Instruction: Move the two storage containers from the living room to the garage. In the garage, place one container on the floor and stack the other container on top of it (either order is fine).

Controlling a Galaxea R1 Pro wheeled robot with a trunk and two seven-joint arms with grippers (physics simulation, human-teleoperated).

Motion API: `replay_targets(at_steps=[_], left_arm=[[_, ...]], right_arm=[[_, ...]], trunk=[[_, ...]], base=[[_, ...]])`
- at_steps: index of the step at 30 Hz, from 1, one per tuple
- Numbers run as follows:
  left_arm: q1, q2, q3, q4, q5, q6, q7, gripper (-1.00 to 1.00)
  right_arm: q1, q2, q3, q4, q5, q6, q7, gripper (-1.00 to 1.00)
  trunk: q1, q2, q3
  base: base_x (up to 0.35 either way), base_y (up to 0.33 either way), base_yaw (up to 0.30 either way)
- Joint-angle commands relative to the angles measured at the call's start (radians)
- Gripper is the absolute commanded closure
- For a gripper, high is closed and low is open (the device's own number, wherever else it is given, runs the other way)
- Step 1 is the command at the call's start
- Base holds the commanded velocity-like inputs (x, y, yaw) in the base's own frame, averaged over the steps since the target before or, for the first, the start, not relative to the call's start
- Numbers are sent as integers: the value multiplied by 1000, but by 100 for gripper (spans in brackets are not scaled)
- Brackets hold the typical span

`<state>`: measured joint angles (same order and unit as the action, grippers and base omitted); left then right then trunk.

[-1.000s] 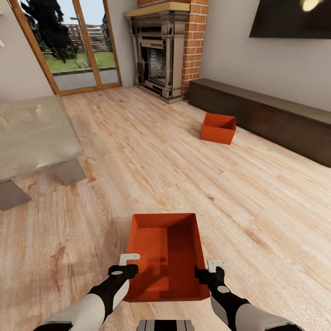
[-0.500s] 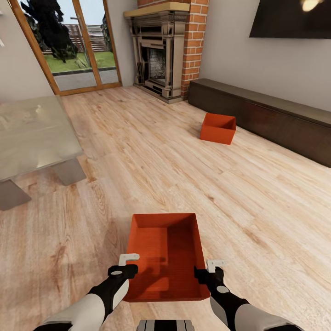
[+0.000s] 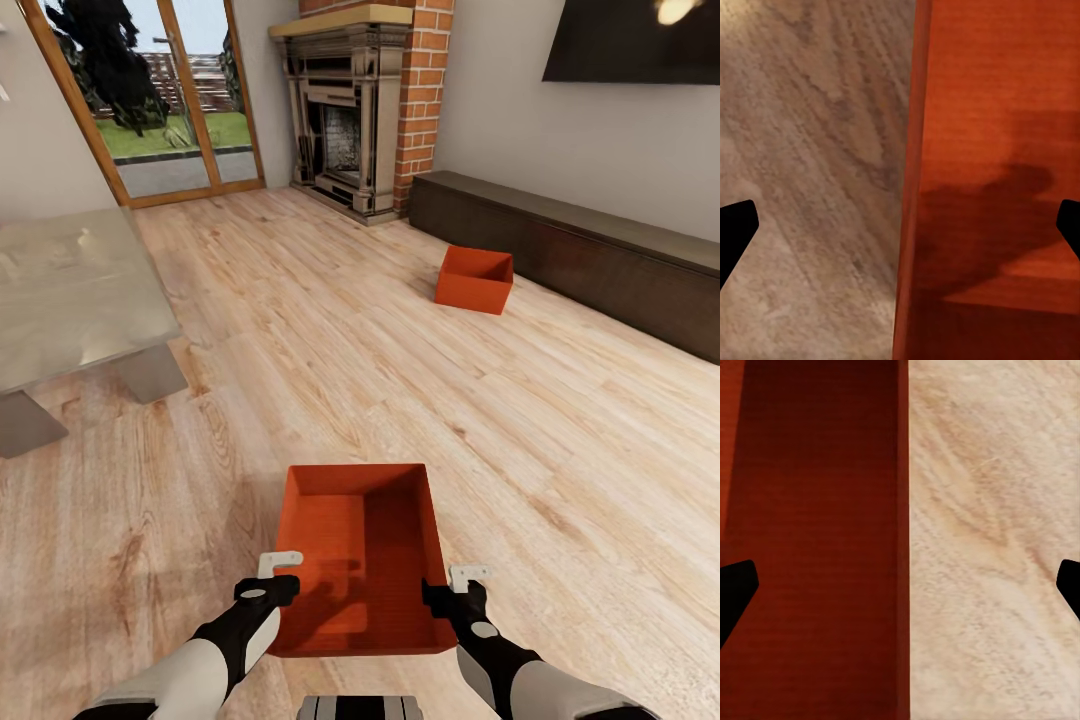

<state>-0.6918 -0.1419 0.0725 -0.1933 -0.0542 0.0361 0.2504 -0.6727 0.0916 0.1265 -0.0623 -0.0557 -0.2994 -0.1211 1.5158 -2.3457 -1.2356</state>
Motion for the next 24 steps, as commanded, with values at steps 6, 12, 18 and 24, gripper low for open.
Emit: replay_targets(at_steps=[6,12,18,24], left_arm=[[0,-1,7,-2,-6,4,1,-100],[0,-1,7,-2,-6,4,1,-100],[0,-1,7,-2,-6,4,1,-100],[0,-1,7,-2,-6,4,1,-100]], right_arm=[[-1,-1,9,1,-6,-3,-5,-100],[0,-1,9,1,-6,-3,-5,-100],[-1,-1,9,1,-6,-3,-5,-100],[0,-1,9,1,-6,-3,-5,-100]], trunk=[[15,-28,-13],[38,-70,-32],[42,-77,-35],[42,-77,-35]], base=[[0,0,0],[0,0,0],[0,0,0],[0,0,0]])
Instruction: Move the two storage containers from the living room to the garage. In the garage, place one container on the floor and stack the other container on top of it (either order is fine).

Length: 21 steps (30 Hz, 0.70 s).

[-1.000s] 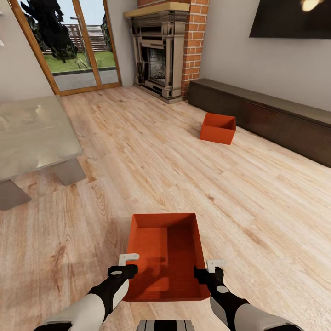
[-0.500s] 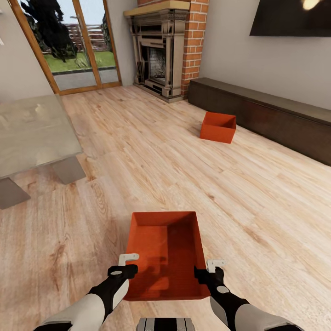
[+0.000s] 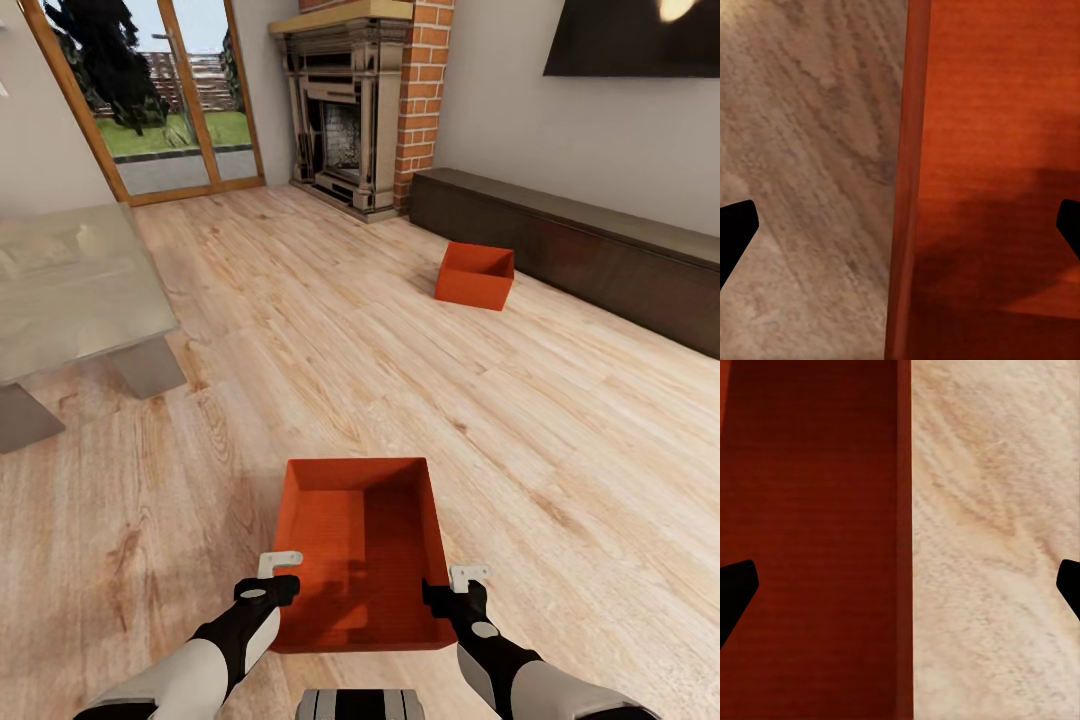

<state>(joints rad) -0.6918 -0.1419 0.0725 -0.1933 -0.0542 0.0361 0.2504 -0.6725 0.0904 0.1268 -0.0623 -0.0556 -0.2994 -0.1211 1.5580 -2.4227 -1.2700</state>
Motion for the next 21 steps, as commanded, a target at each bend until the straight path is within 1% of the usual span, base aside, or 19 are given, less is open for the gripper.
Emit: replay_targets(at_steps=[1,21], left_arm=[[0,-1,7,-2,-6,4,1,-100],[0,-1,7,-2,-6,4,1,-100]], right_arm=[[-1,0,8,1,-6,-3,-5,-100],[-1,0,8,1,-6,-3,-5,-100]], trunk=[[0,0,-1],[0,0,-1]], base=[[0,0,0],[0,0,0]])
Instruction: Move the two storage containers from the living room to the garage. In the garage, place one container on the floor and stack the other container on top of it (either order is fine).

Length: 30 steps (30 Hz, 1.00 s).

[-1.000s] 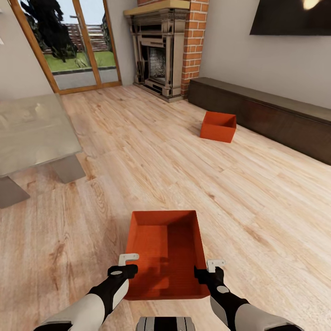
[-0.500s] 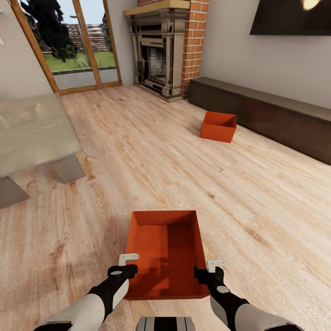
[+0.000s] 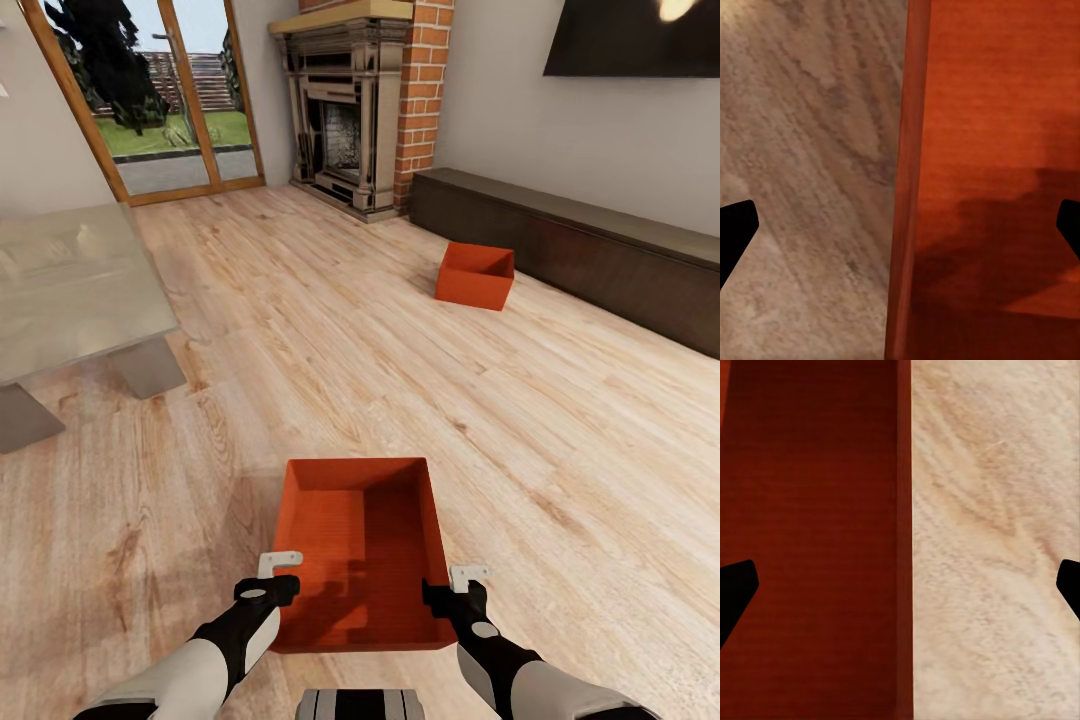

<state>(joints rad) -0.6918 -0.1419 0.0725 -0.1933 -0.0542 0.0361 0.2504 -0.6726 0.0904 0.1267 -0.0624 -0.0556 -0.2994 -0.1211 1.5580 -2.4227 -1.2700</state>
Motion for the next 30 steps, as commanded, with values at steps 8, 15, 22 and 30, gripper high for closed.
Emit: replay_targets(at_steps=[8,15,22,30], left_arm=[[0,-1,7,-2,-6,4,1,-100],[0,-1,7,-2,-6,4,1,-100],[0,-1,7,-2,-6,4,1,-100],[0,-1,8,-2,-6,4,1,-100]], right_arm=[[0,0,8,1,-6,-3,-5,-100],[-1,0,8,1,-6,-3,-5,-100],[-1,0,8,1,-6,-3,-5,-100],[-1,-1,8,1,-6,-3,-5,-100]], trunk=[[0,0,-1],[0,0,-1],[0,0,-1],[0,0,-1]], base=[[0,0,0],[23,0,0],[64,0,0],[3,0,0]])
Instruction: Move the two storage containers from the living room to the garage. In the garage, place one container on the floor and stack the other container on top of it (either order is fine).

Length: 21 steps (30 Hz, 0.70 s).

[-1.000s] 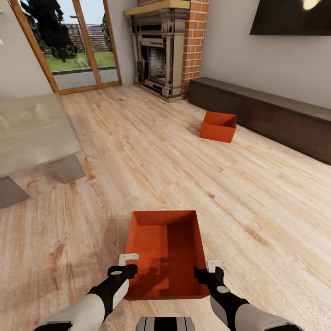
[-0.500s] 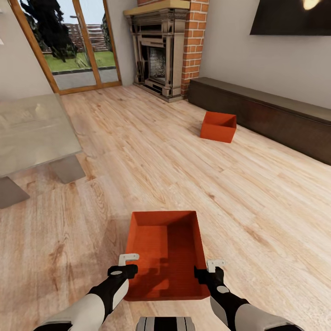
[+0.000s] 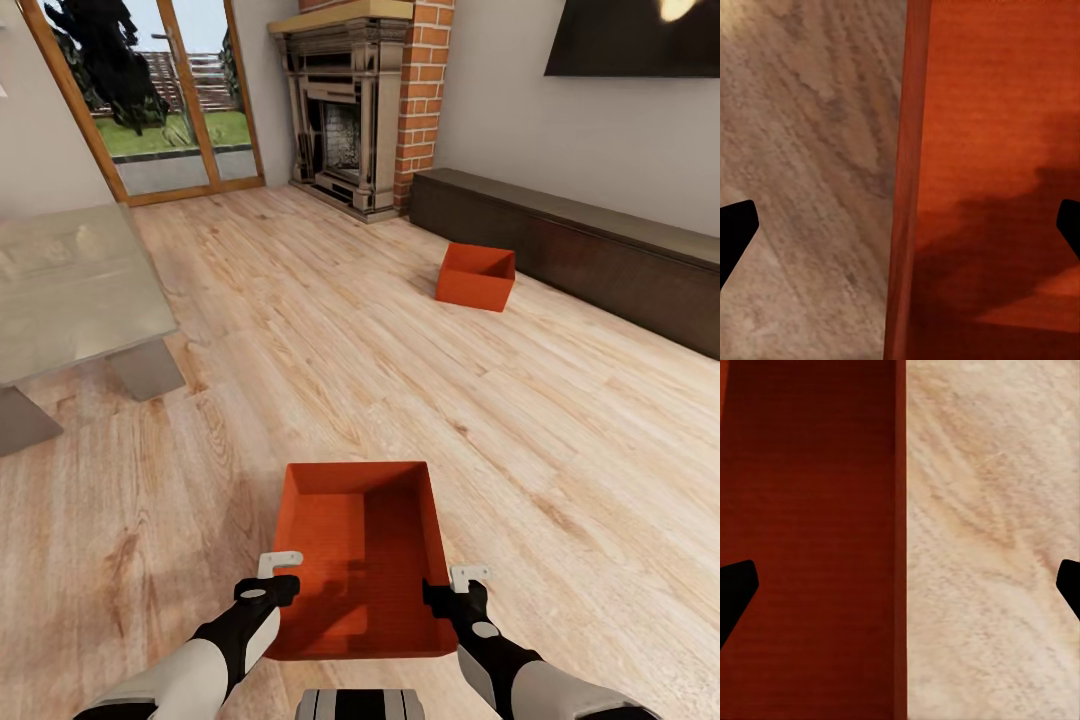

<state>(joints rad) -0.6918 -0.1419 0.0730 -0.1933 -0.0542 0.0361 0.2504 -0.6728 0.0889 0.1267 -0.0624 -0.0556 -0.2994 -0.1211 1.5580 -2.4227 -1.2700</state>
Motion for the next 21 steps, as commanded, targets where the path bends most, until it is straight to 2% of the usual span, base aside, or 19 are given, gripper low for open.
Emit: replay_targets(at_steps=[1,13,14,21], left_arm=[[0,-1,7,-2,-6,4,1,-100],[0,-1,8,0,-6,4,1,-100],[0,-1,8,0,-6,4,1,100],[0,-1,7,0,-6,4,1,100]], right_arm=[[-1,0,8,1,-6,-3,-5,-100],[0,4,8,1,-4,-3,-5,-100],[0,5,8,1,-3,-3,-5,100],[0,3,8,1,-5,-3,-5,100]], trunk=[[0,0,-1],[0,0,-1],[0,0,-1],[0,0,-1]], base=[[0,0,0],[0,0,0],[0,0,0],[0,0,0]])
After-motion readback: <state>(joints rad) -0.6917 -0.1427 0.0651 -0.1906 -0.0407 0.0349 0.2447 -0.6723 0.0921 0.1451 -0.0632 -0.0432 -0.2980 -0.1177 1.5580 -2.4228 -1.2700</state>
